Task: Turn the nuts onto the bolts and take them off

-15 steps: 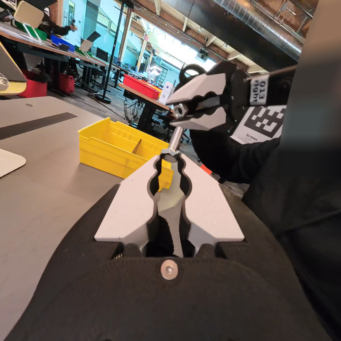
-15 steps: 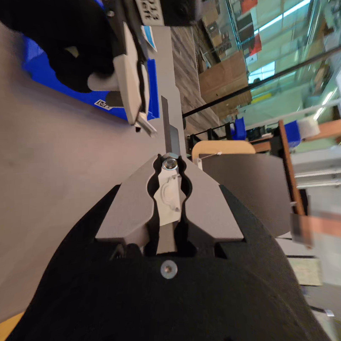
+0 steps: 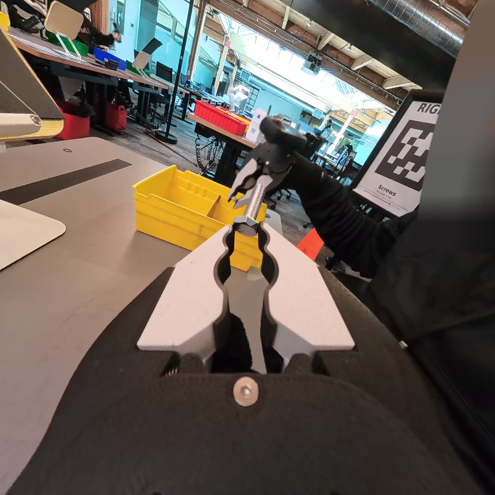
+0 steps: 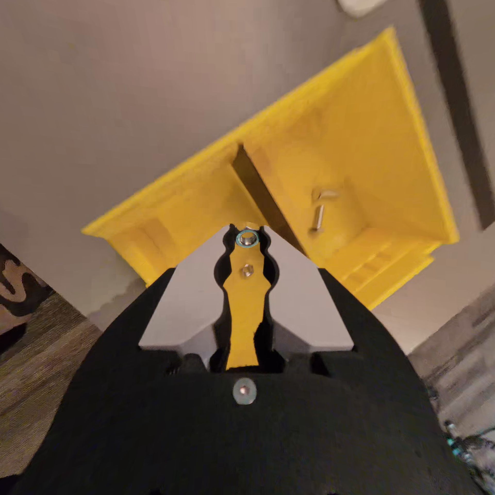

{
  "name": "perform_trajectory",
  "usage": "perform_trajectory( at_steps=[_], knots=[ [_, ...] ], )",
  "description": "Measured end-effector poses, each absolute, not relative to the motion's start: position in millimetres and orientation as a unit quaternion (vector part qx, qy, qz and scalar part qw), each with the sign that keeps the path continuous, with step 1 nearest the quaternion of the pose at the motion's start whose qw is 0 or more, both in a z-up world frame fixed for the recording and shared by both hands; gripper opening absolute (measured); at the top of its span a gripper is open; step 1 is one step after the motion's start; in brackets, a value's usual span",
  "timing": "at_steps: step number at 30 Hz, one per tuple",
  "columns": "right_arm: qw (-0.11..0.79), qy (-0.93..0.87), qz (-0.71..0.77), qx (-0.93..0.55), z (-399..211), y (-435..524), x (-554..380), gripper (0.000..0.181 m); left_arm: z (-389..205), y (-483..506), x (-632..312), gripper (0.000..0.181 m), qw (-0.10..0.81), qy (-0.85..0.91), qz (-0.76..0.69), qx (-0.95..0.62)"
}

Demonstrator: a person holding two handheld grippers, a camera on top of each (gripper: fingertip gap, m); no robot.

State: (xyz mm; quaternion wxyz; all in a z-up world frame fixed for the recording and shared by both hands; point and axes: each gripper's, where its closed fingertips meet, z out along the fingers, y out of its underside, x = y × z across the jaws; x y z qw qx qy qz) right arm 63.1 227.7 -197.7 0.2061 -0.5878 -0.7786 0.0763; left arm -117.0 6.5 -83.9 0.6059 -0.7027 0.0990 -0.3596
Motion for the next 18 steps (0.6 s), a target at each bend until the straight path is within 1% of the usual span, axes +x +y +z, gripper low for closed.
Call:
perform_trajectory(
  at_steps=[5,10,12,13,15,18],
  knots=[
    [0.143,-0.756,0.050,-0.637,-259.0,248.5,89.4,0.017,-86.8,10.3,-110.1,0.016,0.600,0.101,-0.359,-0.708],
    [0.115,-0.748,0.036,-0.652,-288.1,256.7,99.1,0.017,-88.7,12.5,-105.8,0.016,0.595,0.100,-0.361,-0.711],
    [0.108,-0.748,0.042,-0.653,-290.9,255.6,98.6,0.017,-88.8,13.6,-104.8,0.016,0.594,0.100,-0.361,-0.711],
    [0.109,-0.747,0.041,-0.654,-290.0,256.8,98.6,0.021,-88.5,13.9,-104.2,0.016,0.594,0.101,-0.362,-0.711],
    [0.127,-0.740,0.034,-0.660,-280.1,263.1,96.9,0.036,-87.9,13.5,-103.0,0.015,0.595,0.100,-0.362,-0.711],
    [0.177,-0.735,0.069,-0.651,-245.1,257.2,81.4,0.033,-85.5,12.8,-101.3,0.015,0.597,0.100,-0.366,-0.707]
  ],
)
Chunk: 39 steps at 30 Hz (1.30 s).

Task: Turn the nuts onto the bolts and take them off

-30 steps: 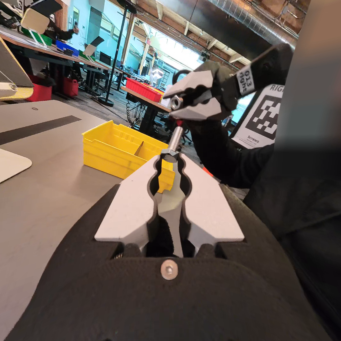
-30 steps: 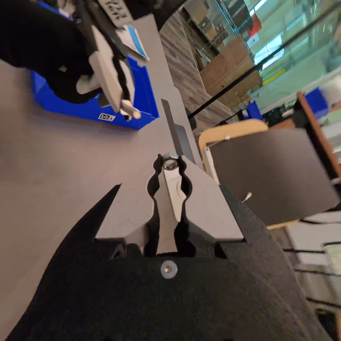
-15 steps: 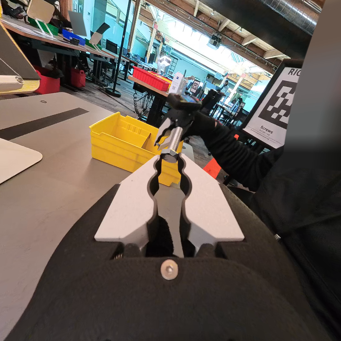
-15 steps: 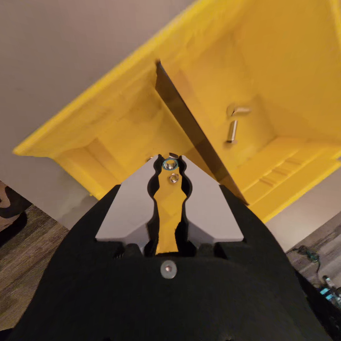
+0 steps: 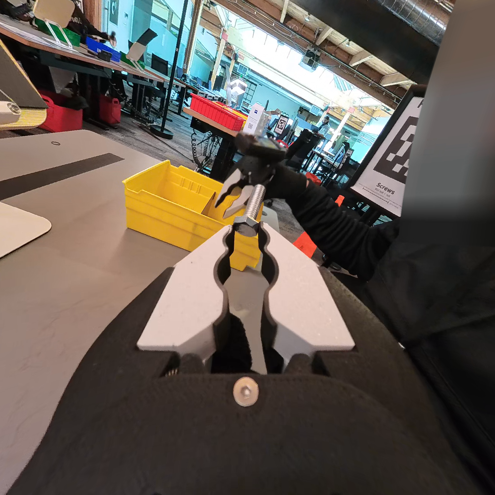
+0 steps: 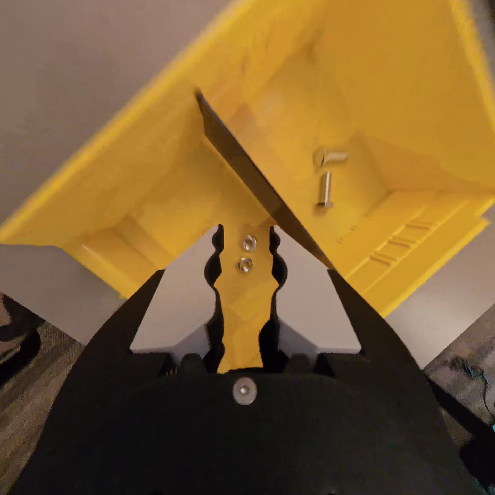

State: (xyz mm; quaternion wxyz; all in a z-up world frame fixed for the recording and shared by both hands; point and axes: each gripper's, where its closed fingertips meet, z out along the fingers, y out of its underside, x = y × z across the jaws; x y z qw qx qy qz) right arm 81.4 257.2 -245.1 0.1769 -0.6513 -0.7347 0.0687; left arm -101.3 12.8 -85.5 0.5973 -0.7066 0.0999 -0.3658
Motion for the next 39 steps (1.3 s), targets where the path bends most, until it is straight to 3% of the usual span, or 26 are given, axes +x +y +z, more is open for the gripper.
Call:
perform_trajectory(
  at_steps=[5,8,16,20,30,32,34,39],
  knots=[
    [0.305,-0.735,0.276,-0.539,-136.5,175.1,12.1,0.030,-77.4,12.6,-93.0,0.015,0.606,0.105,-0.381,-0.690],
    [0.332,-0.713,0.432,-0.442,-80.3,102.6,-25.1,0.029,-73.2,12.7,-85.6,0.015,0.609,0.106,-0.398,-0.678],
    [0.257,-0.661,0.611,-0.352,-54.6,14.8,-74.7,0.026,-66.7,8.9,-70.6,0.015,0.613,0.109,-0.431,-0.653],
    [0.248,-0.648,0.637,-0.337,-50.6,4.4,-79.5,0.008,-69.2,9.0,-66.3,0.015,0.608,0.113,-0.438,-0.652],
    [0.275,-0.634,0.637,-0.341,-34.4,24.0,-71.2,0.007,-61.6,10.3,-65.7,0.018,0.615,0.108,-0.441,-0.644],
    [0.308,-0.625,0.616,-0.367,-27.3,55.0,-65.8,0.007,-58.9,8.6,-72.4,0.018,0.620,0.109,-0.427,-0.649],
    [0.344,-0.625,0.567,-0.412,-28.9,101.4,-58.0,0.008,-55.2,4.8,-78.7,0.000,0.627,0.118,-0.407,-0.653],
    [0.312,-0.664,0.358,-0.578,-101.0,232.4,-28.9,0.008,-52.8,1.6,-84.3,0.000,0.622,0.144,-0.355,-0.683]
  ],
)
